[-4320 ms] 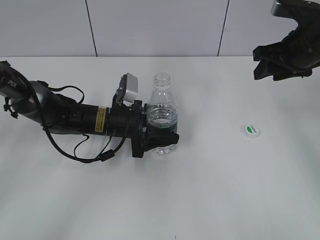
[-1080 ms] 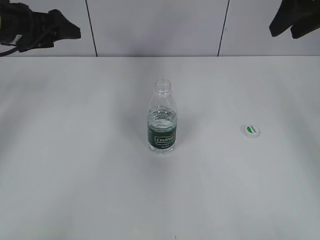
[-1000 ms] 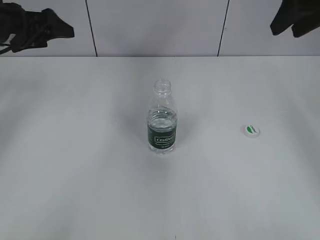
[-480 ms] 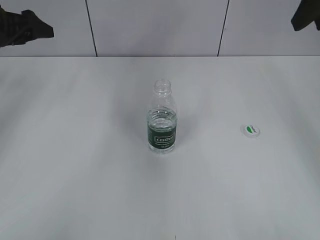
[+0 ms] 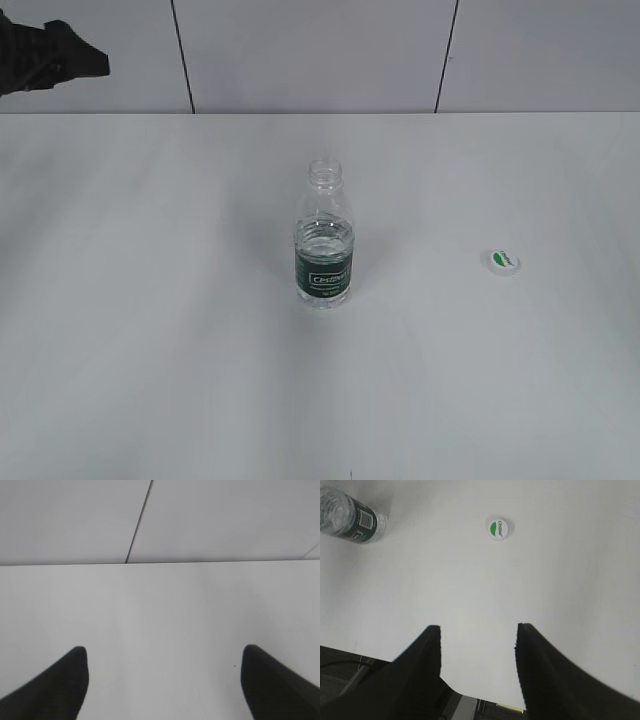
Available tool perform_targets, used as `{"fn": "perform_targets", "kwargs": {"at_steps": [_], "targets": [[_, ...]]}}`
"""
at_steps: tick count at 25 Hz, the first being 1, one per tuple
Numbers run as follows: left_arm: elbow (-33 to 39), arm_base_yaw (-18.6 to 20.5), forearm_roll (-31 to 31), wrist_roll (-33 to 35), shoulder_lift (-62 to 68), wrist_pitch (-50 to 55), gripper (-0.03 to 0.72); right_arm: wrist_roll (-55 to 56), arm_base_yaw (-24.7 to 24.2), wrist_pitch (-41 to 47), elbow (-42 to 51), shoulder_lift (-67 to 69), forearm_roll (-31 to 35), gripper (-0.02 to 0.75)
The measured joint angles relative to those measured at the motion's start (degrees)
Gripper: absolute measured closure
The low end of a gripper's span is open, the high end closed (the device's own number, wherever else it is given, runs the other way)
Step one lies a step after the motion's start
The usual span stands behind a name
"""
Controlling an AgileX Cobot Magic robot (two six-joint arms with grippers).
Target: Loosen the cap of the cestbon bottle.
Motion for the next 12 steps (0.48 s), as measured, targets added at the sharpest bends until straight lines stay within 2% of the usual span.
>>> {"fn": "perform_targets", "kwargs": {"at_steps": [6, 12], "targets": [[0.0, 0.0, 0.02, 0.0, -0.05, -1.87, 0.12, -0.98, 0.0, -4.19, 12.21, -12.65, -0.11, 0.365], [0.0, 0.0, 0.06, 0.0, -0.05, -2.79, 0.12, -1.69, 0.0, -7.46, 20.34, -26.78, -0.11, 0.365]]}}
